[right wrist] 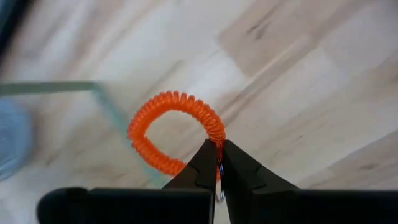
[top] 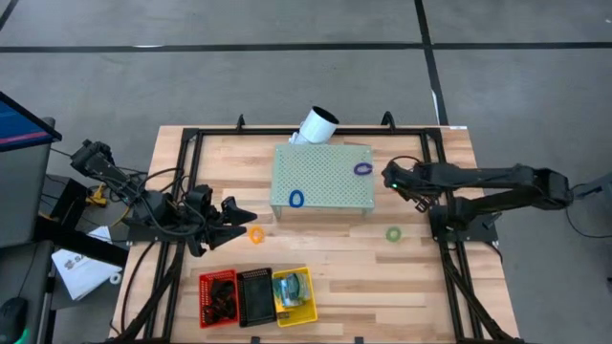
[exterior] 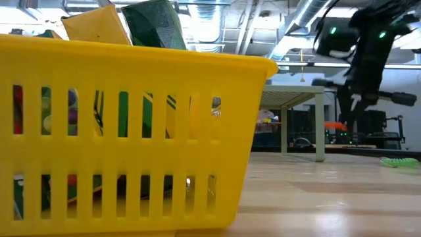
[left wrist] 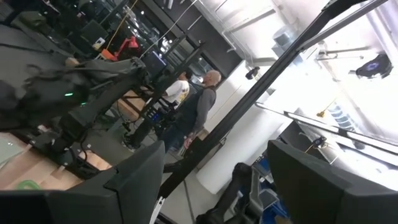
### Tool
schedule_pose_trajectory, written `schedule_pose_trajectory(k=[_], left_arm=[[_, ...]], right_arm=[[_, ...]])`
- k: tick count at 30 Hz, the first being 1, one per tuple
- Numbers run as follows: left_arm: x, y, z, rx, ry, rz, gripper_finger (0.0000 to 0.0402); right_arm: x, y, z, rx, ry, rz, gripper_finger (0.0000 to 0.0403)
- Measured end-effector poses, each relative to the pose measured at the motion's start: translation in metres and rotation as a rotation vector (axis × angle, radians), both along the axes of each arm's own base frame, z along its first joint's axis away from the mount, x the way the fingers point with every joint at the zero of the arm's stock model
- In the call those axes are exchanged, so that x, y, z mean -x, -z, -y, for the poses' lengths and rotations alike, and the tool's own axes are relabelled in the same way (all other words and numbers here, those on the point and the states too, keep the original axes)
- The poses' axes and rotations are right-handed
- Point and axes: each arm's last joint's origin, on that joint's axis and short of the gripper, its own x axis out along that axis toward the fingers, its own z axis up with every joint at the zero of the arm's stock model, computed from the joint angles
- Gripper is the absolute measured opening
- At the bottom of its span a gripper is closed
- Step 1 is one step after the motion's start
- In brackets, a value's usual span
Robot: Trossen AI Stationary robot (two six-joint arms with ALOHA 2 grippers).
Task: Pick & Place Office Desk Supplies
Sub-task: Put the orange spring keychain into the black bin
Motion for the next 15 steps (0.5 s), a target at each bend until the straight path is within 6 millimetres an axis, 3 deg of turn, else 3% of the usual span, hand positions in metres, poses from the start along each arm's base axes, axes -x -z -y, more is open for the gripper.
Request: schedule_pose_trajectory(k=[6, 15], left_arm=[[-0.001, 0.004, 0.002, -0.017, 0.051, -0.029, 0.0278], [-0.011, 0.015, 0.012, -0.12, 0.105, -0.071, 0.0278]], right_arm=[[0.008, -0.024, -0.024, 0.129, -0.085, 0.166, 0.0007], [-0.012, -0.084, -0.07, 0.379, -0.332, 0.38, 0.0007]])
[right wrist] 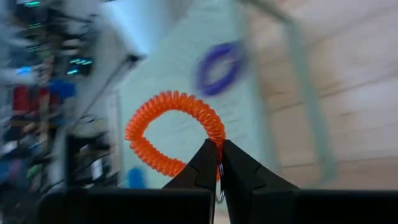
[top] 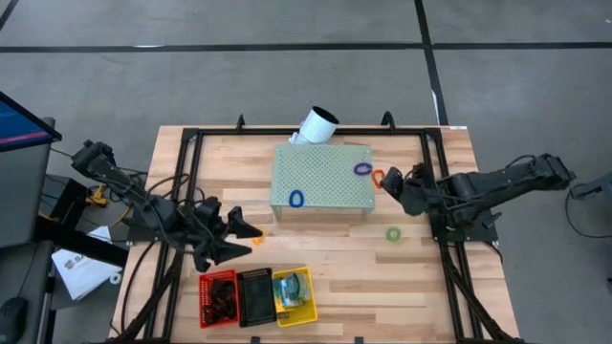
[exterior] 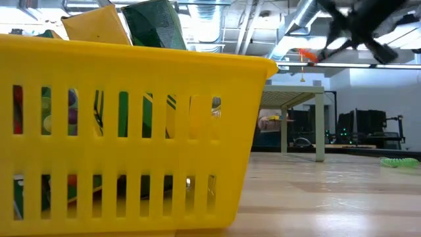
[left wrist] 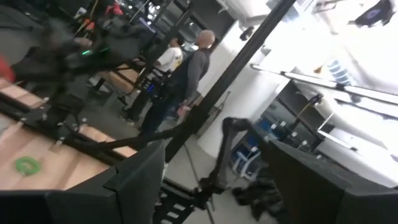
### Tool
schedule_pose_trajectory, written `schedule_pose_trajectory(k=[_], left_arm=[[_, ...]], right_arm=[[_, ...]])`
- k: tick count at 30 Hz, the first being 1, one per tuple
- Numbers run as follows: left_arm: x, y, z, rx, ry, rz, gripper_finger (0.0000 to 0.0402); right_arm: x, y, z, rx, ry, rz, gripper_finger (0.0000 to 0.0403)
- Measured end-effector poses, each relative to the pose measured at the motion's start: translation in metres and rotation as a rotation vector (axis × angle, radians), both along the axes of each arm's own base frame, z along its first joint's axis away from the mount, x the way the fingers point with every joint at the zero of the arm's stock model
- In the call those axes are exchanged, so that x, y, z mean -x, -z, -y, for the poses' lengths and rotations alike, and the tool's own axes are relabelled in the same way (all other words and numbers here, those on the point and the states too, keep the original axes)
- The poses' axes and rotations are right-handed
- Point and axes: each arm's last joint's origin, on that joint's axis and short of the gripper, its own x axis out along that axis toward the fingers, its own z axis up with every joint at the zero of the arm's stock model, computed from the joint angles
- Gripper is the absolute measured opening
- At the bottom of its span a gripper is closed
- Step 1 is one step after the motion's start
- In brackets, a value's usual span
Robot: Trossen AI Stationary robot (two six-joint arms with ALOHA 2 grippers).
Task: Pick & Place Office Desk Supplies
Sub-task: Put the orange spring keychain into the black bin
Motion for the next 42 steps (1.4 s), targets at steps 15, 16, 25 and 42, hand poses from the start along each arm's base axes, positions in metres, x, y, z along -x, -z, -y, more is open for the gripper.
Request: schedule_pose_trajectory(k=[15, 16, 25, 42], left_arm=[[-0.068, 0.005, -0.008, -0.128, -0.215, -0.083, 0.0278], [-0.074, 0.006, -0.01, -0.108, -0.213, -0.091, 0.0278], [-0.093, 0.01, -0.028, -0.055, -0.279, -0.117, 0.0278], [-0.097, 0.005, -0.047, 0.057, -0.334, -0.068, 0.0168]], right_arm=[[-0.099, -0.075, -0.064, 0.256, -0.228, -0.039, 0.0004], [-0.107, -0.077, -0.067, 0.259, -0.238, -0.042, 0.0004], [-0.15, -0.1, -0.085, 0.311, -0.309, -0.056, 0.0004], [-0.163, -0.112, -0.09, 0.349, -0.339, -0.057, 0.0004]])
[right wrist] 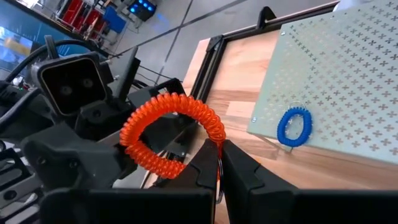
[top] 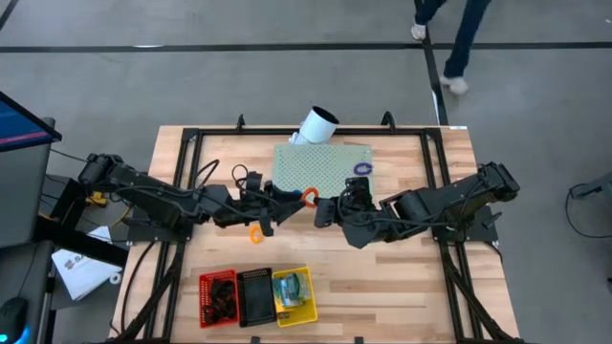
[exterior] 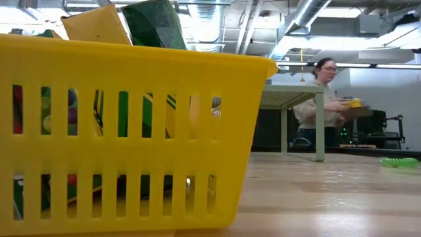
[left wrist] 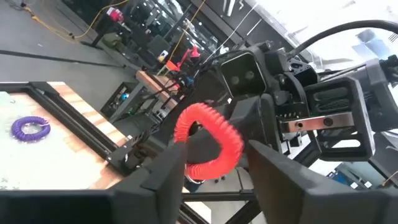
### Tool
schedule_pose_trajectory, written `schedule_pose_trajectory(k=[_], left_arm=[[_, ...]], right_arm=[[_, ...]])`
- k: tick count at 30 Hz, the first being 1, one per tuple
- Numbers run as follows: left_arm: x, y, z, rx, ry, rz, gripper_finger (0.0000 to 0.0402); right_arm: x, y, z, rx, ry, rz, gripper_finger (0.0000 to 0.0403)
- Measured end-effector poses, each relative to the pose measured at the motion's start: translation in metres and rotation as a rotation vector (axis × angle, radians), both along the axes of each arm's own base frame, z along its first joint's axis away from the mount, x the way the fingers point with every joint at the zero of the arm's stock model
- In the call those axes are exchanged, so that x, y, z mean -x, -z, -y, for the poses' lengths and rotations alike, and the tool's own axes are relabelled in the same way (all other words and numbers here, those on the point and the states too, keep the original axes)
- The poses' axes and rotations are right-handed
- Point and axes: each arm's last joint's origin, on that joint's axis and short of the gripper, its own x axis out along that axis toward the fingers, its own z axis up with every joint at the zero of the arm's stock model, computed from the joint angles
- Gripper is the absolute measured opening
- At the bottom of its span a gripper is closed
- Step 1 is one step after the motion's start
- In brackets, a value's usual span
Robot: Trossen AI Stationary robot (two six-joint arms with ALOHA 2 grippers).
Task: Pick & Place Office Desk Supplies
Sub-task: Put the orange spring keychain into the black bin
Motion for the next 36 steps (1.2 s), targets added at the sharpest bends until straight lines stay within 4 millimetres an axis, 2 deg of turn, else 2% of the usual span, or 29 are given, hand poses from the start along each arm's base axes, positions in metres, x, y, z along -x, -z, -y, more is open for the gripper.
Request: schedule_pose_trajectory(k=[7, 14, 36], left_arm=[[0.0, 0.0, 0.0002, -0.001, 0.008, 0.0, 0.0104], [-0.0002, -0.0008, -0.0011, 0.001, 0.003, 0.008, 0.0012], [0.0029, -0.0071, -0.003, -0.025, 0.024, 0.044, 0.0001]], right_arm=[[-0.001, -0.0002, 0.0025, 0.005, 0.006, 0.0, 0.0003], [-0.001, -0.0004, 0.0016, 0.003, 0.003, 0.003, 0.0003], [0.0, -0.001, -0.0003, 0.022, 0.013, 0.009, 0.0003]])
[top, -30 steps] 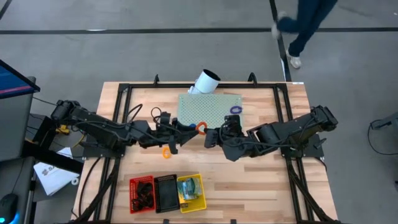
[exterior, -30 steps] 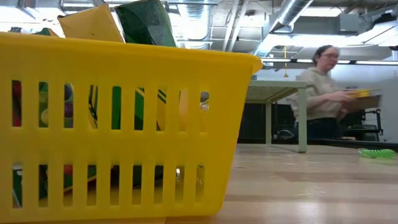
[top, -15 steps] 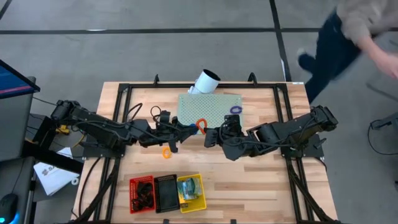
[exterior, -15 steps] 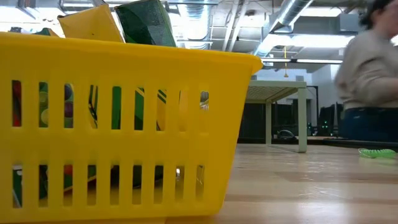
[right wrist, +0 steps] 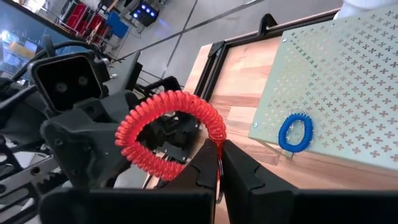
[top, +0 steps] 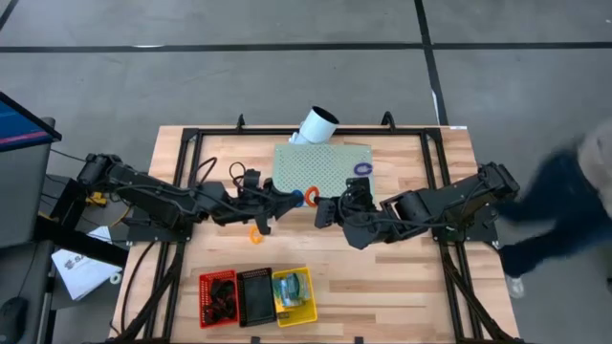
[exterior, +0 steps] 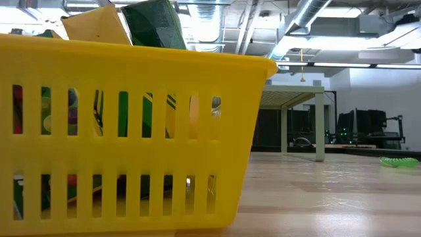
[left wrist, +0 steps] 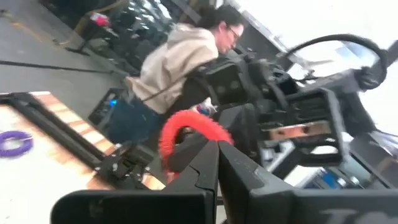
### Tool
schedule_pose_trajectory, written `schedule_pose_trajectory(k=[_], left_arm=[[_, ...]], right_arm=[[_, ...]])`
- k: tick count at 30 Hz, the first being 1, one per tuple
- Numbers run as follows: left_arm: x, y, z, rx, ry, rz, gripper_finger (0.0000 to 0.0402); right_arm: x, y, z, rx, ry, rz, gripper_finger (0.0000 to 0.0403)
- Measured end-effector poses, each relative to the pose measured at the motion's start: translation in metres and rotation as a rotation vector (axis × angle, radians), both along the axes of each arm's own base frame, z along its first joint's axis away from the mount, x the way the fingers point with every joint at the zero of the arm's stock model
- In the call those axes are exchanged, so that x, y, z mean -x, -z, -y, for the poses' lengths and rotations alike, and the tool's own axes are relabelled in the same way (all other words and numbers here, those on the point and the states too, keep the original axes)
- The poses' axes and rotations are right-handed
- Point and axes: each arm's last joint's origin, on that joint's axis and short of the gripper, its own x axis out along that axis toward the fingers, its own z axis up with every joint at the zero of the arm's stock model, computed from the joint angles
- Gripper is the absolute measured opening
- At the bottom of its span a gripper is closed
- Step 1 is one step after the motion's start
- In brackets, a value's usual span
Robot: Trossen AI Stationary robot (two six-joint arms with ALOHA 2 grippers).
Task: Pick & Place Office Desk Supplies
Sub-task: Put the orange spring keychain into the black bin
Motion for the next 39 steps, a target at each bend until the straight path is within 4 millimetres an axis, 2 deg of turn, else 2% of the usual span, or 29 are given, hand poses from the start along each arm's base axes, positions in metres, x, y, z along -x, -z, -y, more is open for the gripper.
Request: schedule_pose_trajectory(k=[4, 13, 17, 23, 39], left_arm=[[0.0, -0.001, 0.001, -0.015, 0.042, 0.003, 0.0025], [0.001, -0.001, 0.001, 0.013, 0.048, 0.011, 0.0169], [0.0, -0.001, -0.003, 0.019, 0.019, 0.011, 0.0201], [-0.001, -0.001, -0.011, 0.026, -0.005, 0.012, 0.0195], [-0.001, -0.002, -0.01, 0.028, 0.014, 0.02, 0.0148]], right_arm=[[0.0, 0.0, -0.001, 0.002, 0.0, 0.001, 0.0003], [0.001, -0.001, -0.004, 0.005, -0.003, 0.01, 0.0001], [0.001, -0.002, -0.005, 0.0, -0.004, 0.026, 0.0001], [-0.001, -0.005, -0.005, 0.01, -0.016, 0.044, 0.0], [-0.003, -0.005, -0.002, 0.014, -0.025, 0.041, 0.0]])
